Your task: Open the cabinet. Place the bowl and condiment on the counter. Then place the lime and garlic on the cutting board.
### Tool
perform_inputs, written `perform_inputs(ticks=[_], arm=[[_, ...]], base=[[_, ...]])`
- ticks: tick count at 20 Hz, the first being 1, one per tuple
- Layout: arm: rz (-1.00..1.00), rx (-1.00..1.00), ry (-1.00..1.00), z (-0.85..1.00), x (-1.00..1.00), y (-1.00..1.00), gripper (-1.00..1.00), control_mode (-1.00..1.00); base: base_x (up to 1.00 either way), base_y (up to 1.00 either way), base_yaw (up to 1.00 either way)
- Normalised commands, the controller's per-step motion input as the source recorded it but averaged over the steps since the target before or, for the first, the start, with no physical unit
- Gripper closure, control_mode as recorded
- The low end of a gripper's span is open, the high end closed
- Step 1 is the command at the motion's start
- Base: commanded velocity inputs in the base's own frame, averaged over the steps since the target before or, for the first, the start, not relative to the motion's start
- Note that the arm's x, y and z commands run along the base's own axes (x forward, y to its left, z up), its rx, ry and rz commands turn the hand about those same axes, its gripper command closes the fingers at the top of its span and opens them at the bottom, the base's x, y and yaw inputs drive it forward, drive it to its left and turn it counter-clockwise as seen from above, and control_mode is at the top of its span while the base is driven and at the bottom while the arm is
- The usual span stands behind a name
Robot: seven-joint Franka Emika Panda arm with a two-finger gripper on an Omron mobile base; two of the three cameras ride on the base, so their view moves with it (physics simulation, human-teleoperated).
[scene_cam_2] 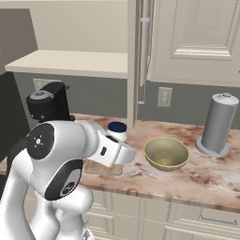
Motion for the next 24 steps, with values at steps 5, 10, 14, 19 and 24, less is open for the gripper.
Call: perform_inputs(ticks=[5,10,14,19,24], arm=[[0.11,0.01,-0.05,-0.12,-0.51,-0.1,1.0,-1.0],[0.1,0.0,-0.05,-0.17,-0.61,-0.09,1.0,-1.0],[0.12,0.0,-0.05,-0.12,-0.14,-0.12,1.0,-1.0],[0.14,0.0,-0.06,-0.12,0.03,-0.16,1.0,-1.0],[0.14,0.0,-0.09,-0.15,0.15,-0.18,1.0,-1.0]], base=[[0.0,0.0,0.0],[0.0,0.0,0.0],[0.0,0.0,0.0],[0.0,0.0,0.0],[0.0,0.0,0.0]])
